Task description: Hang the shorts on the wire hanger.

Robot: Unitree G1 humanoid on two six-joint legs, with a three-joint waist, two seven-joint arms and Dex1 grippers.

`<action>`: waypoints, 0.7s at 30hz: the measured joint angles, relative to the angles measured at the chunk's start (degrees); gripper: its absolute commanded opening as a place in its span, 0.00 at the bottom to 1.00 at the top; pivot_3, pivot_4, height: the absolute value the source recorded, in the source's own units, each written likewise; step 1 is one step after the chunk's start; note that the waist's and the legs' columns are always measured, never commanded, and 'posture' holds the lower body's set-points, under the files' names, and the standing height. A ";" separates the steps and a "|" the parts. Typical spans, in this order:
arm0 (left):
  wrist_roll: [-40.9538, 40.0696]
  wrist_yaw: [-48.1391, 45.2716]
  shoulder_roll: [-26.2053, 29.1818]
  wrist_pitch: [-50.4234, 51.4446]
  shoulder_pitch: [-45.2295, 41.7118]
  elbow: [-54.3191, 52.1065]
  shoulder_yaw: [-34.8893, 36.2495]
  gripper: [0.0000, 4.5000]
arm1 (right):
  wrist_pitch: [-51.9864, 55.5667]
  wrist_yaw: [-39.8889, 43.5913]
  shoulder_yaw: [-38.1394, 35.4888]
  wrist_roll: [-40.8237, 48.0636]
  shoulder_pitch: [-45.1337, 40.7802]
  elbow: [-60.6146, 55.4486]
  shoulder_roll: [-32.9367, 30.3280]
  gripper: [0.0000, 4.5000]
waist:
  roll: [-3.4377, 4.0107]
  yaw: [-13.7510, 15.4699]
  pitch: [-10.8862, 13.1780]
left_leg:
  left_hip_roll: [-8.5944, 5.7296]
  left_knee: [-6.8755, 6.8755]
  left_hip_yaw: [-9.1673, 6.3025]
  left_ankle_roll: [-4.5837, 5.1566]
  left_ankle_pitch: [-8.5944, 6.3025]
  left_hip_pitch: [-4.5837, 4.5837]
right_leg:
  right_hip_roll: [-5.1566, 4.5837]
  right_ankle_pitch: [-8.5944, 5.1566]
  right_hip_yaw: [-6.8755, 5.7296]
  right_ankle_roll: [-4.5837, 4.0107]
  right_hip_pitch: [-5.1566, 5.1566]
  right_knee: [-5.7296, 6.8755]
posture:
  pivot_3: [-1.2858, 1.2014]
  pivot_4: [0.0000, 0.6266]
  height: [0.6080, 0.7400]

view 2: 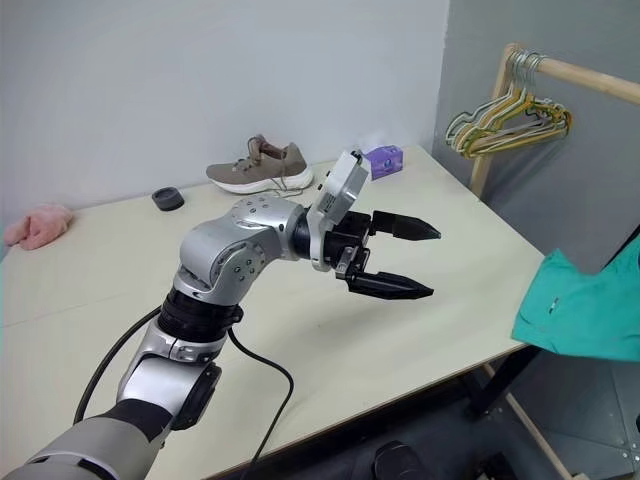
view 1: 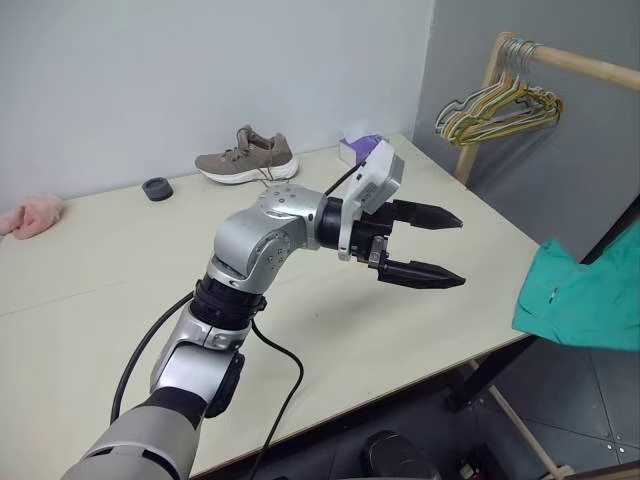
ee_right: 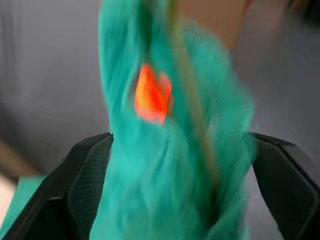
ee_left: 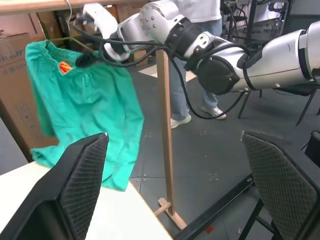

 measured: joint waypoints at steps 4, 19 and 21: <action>0.42 0.01 0.00 -0.25 0.08 -0.01 -0.01 1.00 | -7.86 -2.78 0.34 -1.83 1.66 -3.12 1.12 0.99 | 0.01 -0.12 -0.01 | 0.00 0.00 -0.01 0.00 -0.01 0.00 | 0.00 -0.01 0.02 0.02 0.00 0.00 | 0.37 0.00 1.00; 17.99 28.00 2.45 -8.60 12.39 3.50 6.68 1.00 | -23.74 15.60 25.31 6.76 10.20 -35.85 24.04 0.99 | 0.03 -1.24 -0.10 | 0.11 0.03 -0.92 -0.02 -0.07 -0.04 | 0.18 -0.02 -0.12 0.04 -0.05 0.03 | 0.42 0.00 1.00; 20.23 35.16 3.05 -6.87 17.34 2.67 10.45 1.00 | -25.22 18.01 30.90 7.09 12.09 -36.85 27.61 0.99 | -0.03 -0.04 -0.08 | 0.06 0.10 -1.07 -0.01 -0.08 -0.12 | 0.11 -0.01 -0.23 0.04 -0.22 0.06 | 0.43 0.00 1.00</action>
